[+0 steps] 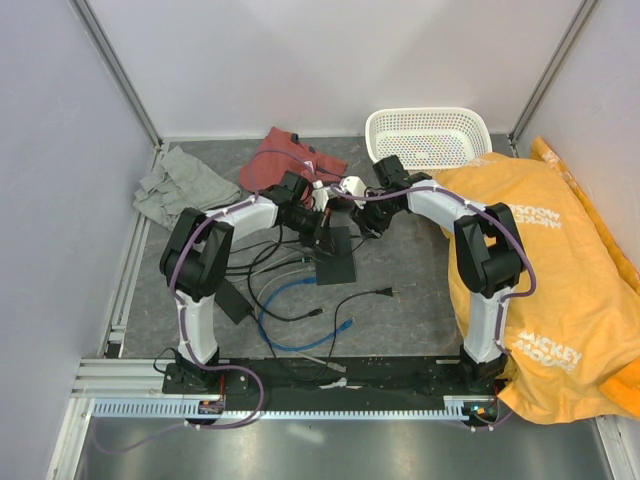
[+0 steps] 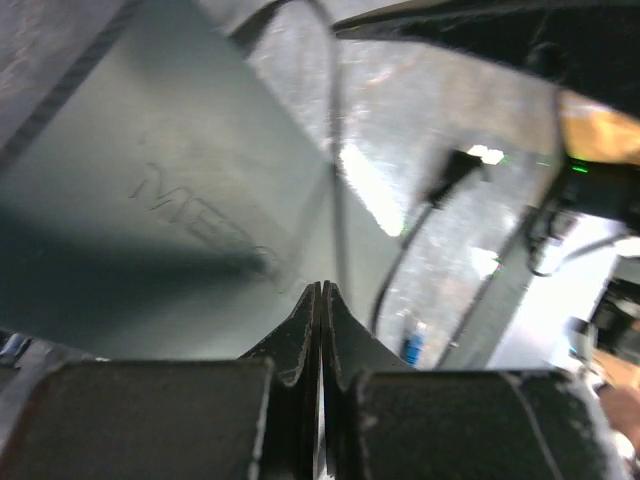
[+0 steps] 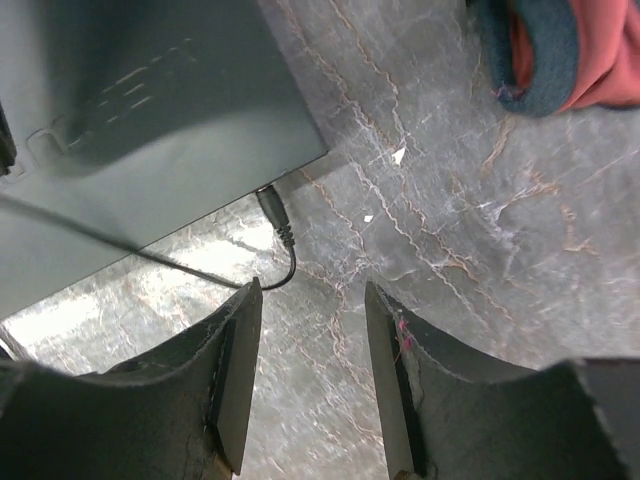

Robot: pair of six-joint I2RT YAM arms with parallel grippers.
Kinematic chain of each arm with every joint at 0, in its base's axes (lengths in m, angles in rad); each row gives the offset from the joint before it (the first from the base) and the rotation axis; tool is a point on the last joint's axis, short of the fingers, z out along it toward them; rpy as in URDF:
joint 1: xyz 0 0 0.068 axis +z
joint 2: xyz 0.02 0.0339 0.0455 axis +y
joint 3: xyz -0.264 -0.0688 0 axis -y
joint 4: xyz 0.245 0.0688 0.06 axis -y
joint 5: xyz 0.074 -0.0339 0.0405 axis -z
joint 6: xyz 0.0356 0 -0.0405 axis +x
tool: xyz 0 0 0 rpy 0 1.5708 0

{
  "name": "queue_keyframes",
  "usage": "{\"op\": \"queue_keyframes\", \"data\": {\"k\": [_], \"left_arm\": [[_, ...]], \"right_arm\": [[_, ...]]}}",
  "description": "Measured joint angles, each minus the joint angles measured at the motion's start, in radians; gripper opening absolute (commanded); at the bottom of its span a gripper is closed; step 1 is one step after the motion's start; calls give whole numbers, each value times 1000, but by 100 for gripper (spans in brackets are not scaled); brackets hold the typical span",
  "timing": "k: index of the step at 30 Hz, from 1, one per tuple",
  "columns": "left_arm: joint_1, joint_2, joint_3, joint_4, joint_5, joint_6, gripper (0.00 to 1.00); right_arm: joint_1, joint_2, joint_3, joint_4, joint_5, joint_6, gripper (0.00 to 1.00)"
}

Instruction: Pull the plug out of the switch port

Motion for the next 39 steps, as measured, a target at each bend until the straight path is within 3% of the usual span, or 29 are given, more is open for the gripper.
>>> {"op": "queue_keyframes", "data": {"k": [4, 9, 18, 27, 39], "left_arm": [[42, 0, -4, 13, 108, 8, 2], [87, 0, -5, 13, 141, 18, 2], [81, 70, 71, -4, 53, 11, 2], [83, 100, 102, -40, 1, 8, 1], [83, 101, 119, -48, -43, 8, 1]], "right_arm": [[-3, -23, -13, 26, -6, -27, 55], [-33, -12, -1, 42, -9, -5, 55], [-39, -4, 18, 56, -45, -22, 55], [51, -6, 13, 26, -33, -187, 55], [63, -6, 14, -13, 26, -356, 53]]}}
